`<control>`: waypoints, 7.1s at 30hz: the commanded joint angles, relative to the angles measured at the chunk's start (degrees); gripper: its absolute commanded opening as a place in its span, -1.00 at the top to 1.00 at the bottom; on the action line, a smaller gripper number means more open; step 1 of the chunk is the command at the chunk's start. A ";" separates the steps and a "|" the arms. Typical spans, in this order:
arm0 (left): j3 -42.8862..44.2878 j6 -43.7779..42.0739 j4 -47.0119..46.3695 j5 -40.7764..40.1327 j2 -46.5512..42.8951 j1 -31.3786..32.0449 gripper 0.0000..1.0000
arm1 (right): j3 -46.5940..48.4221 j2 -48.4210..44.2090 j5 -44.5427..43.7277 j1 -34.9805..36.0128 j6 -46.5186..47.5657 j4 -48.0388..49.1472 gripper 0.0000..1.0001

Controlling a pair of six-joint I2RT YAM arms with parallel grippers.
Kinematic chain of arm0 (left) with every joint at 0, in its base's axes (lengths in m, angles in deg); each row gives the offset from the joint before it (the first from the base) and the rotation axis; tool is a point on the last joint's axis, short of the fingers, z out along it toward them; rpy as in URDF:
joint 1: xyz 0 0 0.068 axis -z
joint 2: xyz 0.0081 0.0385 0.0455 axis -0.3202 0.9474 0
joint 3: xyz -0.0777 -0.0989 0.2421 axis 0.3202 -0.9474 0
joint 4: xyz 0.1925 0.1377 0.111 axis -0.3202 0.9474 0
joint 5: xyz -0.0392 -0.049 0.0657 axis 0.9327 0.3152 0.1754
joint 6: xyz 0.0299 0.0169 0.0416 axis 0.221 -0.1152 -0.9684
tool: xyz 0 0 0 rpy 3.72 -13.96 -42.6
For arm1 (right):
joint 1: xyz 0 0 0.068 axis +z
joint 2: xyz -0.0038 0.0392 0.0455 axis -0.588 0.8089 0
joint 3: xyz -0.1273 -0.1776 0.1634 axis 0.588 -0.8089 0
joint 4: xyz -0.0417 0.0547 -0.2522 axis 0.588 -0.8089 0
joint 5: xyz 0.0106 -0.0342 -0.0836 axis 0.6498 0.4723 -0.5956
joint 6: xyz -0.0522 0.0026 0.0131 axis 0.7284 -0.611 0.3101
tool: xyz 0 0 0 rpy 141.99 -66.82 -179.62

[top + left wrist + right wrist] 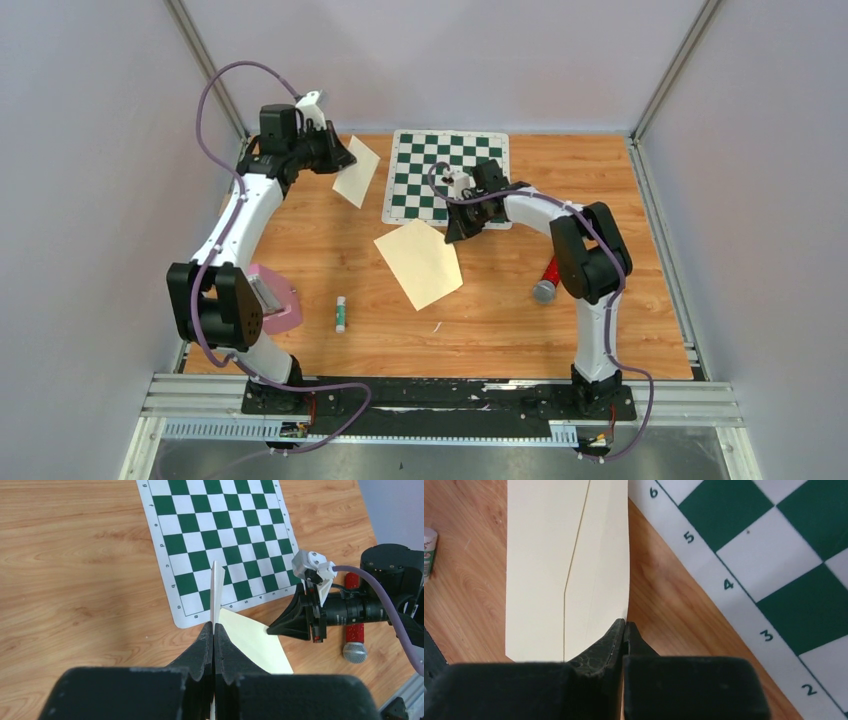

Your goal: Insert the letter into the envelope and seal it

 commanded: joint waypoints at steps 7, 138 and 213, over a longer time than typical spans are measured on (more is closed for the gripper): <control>0.53 0.32 -3.61 0.93 0.39 2.36 0.99 | -9.39 -11.25 -5.84 -2.62 -6.85 4.48 1.00; 8.88 28.66 -46.29 12.98 12.38 1.89 -0.25 | 39.89 4.53 20.76 -6.17 -35.70 31.70 1.00; -23.25 35.63 -33.74 5.04 25.15 12.81 -0.38 | -4.22 -7.21 -11.69 -4.80 -24.87 1.15 1.00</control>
